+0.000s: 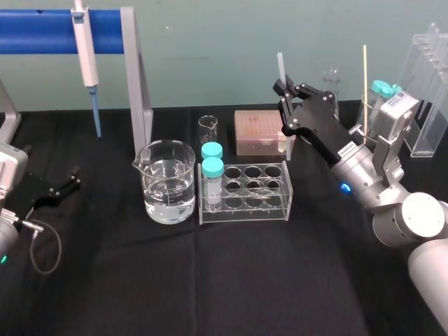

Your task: Pick up the stirring rod with one hand, then place it down.

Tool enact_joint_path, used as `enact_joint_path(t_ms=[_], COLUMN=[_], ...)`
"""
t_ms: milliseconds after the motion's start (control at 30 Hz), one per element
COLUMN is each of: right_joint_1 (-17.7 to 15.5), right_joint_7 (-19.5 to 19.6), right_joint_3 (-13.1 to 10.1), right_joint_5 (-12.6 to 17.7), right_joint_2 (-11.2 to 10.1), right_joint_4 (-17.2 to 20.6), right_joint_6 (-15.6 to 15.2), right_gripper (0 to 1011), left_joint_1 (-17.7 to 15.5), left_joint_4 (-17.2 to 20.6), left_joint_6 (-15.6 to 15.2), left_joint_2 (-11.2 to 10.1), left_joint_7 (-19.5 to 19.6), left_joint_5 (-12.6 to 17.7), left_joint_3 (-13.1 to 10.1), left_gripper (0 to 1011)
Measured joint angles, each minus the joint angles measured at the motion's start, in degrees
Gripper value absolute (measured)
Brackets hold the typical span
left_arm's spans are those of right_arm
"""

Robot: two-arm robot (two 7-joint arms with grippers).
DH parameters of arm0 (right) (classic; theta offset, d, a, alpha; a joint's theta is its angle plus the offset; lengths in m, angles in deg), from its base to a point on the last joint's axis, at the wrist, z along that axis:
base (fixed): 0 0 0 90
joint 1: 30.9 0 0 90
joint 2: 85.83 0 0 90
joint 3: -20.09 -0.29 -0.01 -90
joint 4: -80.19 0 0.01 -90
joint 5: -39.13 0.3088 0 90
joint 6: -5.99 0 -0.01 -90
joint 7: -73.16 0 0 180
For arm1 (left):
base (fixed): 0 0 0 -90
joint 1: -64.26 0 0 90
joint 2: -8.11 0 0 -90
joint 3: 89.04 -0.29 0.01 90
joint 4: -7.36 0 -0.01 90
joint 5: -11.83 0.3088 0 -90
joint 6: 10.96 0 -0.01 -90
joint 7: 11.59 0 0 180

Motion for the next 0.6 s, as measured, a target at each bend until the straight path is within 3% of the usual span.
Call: enact_joint_path(t_ms=[600], right_joint_1=[0.00], right_joint_7=[0.00], right_joint_3=[0.00], right_joint_5=[0.00], right_joint_2=[0.00], right_joint_4=[0.00], right_joint_6=[0.00], right_gripper=[66], left_joint_1=[0.00], left_joint_4=[0.00], left_joint_6=[0.00], left_joint_2=[0.00], left_joint_7=[0.00], left_joint_5=[0.00], left_joint_3=[0.00], left_gripper=[1000])
